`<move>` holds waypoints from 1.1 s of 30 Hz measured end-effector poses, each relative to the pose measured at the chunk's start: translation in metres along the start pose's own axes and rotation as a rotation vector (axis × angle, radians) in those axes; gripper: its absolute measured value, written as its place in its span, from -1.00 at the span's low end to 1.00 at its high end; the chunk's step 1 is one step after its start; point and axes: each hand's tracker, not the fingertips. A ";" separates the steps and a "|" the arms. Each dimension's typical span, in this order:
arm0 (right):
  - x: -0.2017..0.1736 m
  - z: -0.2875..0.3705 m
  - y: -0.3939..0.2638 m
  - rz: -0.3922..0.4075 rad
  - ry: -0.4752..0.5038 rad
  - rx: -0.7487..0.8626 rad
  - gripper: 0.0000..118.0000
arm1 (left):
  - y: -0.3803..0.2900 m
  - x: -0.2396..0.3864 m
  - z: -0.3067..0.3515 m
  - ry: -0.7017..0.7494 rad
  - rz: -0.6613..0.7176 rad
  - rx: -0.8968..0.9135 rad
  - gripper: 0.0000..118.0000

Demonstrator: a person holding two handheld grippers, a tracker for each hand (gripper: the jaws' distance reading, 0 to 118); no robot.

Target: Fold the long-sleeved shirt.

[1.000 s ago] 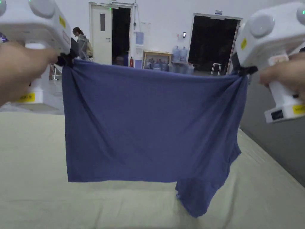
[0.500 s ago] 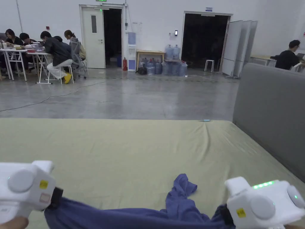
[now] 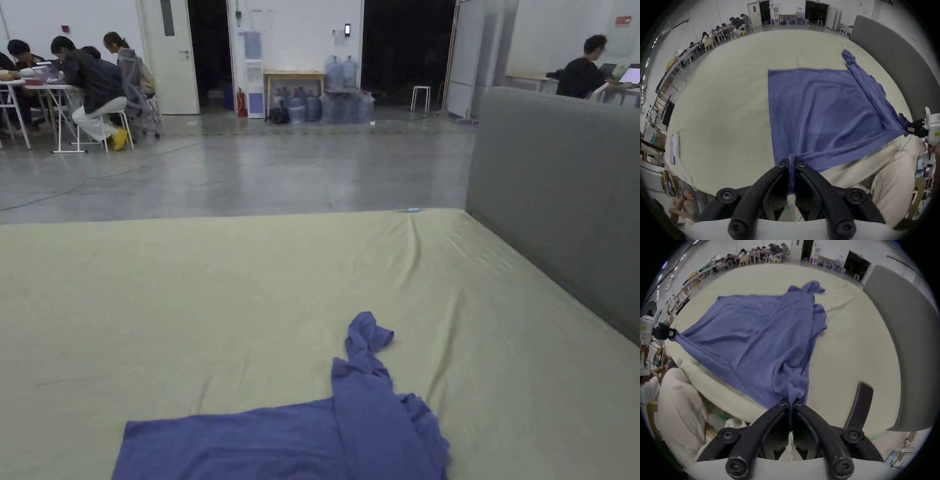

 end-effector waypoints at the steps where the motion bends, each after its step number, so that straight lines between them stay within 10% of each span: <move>1: -0.002 -0.005 -0.003 0.015 -0.011 -0.014 -1.00 | -0.006 0.001 -0.005 0.005 -0.002 -0.005 -1.00; 18: 0.013 -0.071 -0.009 -0.150 0.050 -0.199 -0.95 | -0.036 -0.001 -0.067 0.092 0.026 -0.080 -0.97; 19: 0.014 -0.069 -0.009 -0.162 0.053 -0.198 -0.88 | -0.036 -0.001 -0.064 0.090 0.057 -0.064 -0.66; 21: 0.018 -0.059 -0.006 -0.232 0.058 -0.170 -0.43 | -0.033 -0.005 -0.048 0.115 0.157 -0.011 0.59; 23: 0.022 -0.032 -0.006 -0.216 0.061 -0.077 -0.23 | -0.028 -0.008 -0.021 0.021 0.228 0.096 0.74; 25: 0.023 0.003 -0.007 -0.229 0.043 0.038 0.65 | -0.025 -0.003 0.009 -0.026 0.285 0.227 0.99; 31: 0.015 0.036 -0.010 -0.410 0.138 0.144 0.73 | -0.019 0.044 0.024 -0.034 0.181 0.241 0.83; 33: 0.002 0.025 -0.013 -0.402 0.113 0.121 0.40 | -0.017 0.064 0.013 0.022 0.124 0.228 -0.54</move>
